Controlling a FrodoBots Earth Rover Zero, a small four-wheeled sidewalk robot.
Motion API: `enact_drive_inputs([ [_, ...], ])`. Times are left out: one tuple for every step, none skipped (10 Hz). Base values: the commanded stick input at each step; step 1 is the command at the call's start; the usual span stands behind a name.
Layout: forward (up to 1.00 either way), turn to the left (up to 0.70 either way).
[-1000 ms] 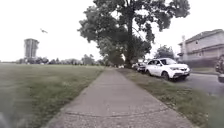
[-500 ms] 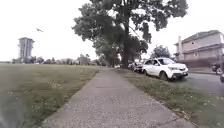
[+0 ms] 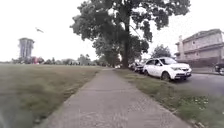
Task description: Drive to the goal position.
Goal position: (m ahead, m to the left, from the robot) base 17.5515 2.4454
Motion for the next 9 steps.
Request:
enact_drive_inputs([
  [0.7, 0.0],
  [0.7, 0.0],
  [0.7, 0.0],
  [0.7, 0.0],
  [0.7, 0.0],
  [0.7, 0.22],
  [0.7, 0.35],
  [0.7, 0.35],
  [0.7, 0.23],
])
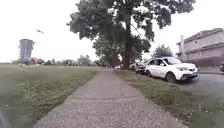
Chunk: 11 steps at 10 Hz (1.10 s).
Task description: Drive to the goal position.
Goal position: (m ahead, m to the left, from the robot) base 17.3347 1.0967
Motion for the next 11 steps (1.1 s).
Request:
enact_drive_inputs([
  [0.7, 0.09],
  [0.7, 0.0],
  [0.7, 0.0],
  [0.7, 0.0],
  [0.7, 0.0],
  [0.7, 0.0],
  [0.7, 0.0],
  [0.7, 0.0],
  [0.7, 0.0],
  [0.7, 0.0],
  [0.7, 0.0],
])
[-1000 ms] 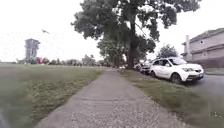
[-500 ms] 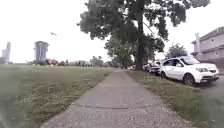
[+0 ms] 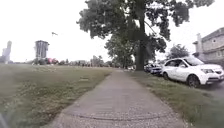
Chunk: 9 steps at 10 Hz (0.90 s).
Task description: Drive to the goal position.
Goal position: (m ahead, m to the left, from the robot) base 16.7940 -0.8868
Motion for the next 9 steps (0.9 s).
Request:
enact_drive_inputs([
  [0.7, 0.0],
  [0.7, 0.0],
  [0.7, 0.0],
  [0.7, 0.0],
  [0.7, 0.0],
  [0.7, 0.0],
  [0.7, 0.0],
  [0.7, 0.0],
  [0.7, 0.0],
])
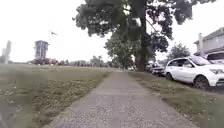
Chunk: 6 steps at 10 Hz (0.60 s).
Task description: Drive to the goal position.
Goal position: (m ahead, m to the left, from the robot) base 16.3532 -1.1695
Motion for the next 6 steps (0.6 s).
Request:
enact_drive_inputs([
  [0.7, 0.0],
  [0.7, 0.0],
  [0.7, 0.0],
  [0.7, 0.0],
  [0.7, 0.0],
  [0.7, 0.0],
])
